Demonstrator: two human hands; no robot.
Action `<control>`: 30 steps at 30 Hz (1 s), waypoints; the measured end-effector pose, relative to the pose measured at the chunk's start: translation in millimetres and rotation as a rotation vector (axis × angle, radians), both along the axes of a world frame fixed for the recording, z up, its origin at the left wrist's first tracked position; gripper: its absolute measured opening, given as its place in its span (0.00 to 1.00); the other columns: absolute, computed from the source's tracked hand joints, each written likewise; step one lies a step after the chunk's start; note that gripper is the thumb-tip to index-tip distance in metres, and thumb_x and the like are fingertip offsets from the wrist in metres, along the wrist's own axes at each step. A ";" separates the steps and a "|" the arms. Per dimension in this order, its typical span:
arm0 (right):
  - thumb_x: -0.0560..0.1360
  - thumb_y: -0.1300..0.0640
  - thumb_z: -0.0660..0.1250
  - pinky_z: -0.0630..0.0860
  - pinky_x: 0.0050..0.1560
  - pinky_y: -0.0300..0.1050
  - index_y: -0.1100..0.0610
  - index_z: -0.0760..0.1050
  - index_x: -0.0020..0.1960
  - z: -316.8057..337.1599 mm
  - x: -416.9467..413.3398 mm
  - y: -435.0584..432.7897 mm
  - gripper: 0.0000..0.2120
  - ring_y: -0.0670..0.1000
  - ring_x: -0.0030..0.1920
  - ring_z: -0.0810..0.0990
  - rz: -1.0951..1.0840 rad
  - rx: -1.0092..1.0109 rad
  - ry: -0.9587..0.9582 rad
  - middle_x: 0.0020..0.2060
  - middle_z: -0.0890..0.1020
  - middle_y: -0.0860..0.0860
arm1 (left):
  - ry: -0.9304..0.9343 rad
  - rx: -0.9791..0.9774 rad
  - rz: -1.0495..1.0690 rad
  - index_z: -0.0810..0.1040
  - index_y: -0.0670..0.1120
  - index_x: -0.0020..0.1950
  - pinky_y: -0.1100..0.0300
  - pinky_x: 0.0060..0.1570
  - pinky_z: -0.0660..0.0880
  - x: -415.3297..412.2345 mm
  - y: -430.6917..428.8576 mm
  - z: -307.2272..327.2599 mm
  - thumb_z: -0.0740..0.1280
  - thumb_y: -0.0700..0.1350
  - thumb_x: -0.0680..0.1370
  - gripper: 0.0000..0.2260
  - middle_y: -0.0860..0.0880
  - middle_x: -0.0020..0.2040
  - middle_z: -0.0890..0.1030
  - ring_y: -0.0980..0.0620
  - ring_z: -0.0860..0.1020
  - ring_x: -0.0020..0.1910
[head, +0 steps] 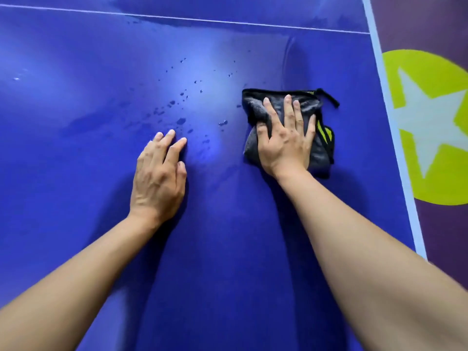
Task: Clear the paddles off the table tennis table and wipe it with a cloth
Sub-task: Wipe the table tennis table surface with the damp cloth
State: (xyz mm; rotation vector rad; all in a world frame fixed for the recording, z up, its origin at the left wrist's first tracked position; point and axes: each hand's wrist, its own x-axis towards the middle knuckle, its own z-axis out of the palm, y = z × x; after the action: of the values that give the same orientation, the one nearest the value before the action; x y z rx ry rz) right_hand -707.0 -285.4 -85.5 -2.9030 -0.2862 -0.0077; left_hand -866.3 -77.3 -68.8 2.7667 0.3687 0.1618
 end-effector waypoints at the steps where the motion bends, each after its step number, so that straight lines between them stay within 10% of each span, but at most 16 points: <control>1: 0.81 0.39 0.50 0.40 0.80 0.62 0.39 0.56 0.81 0.1 25.1 3.9 0.28 0.51 0.83 0.48 -0.007 -0.010 -0.002 0.83 0.53 0.51 | -0.003 0.026 -0.014 0.69 0.41 0.75 0.44 0.77 0.57 2.7 1.3 -1.4 0.54 0.44 0.82 0.22 0.40 0.77 0.67 0.40 0.62 0.78; 16: 0.82 0.39 0.47 0.40 0.80 0.63 0.41 0.56 0.82 5.1 230.4 55.7 0.28 0.52 0.83 0.48 -0.036 -0.033 0.027 0.83 0.52 0.50 | -0.085 0.084 -0.048 0.68 0.44 0.77 0.45 0.78 0.58 8.7 5.6 -15.3 0.52 0.44 0.84 0.21 0.44 0.78 0.66 0.45 0.61 0.79; 30: 0.83 0.43 0.52 0.41 0.80 0.62 0.42 0.57 0.82 3.0 14.3 68.0 0.27 0.51 0.82 0.50 0.215 -0.002 -0.002 0.83 0.56 0.49 | -0.072 0.048 -0.009 0.72 0.44 0.73 0.49 0.78 0.57 7.3 4.9 -6.6 0.56 0.43 0.82 0.20 0.43 0.76 0.70 0.42 0.65 0.77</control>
State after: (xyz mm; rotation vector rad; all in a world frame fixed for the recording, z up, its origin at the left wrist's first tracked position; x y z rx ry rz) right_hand -692.7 -217.4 -82.5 -2.8585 -0.5970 0.0244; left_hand -859.0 -72.4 -75.3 2.8004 0.3378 0.2701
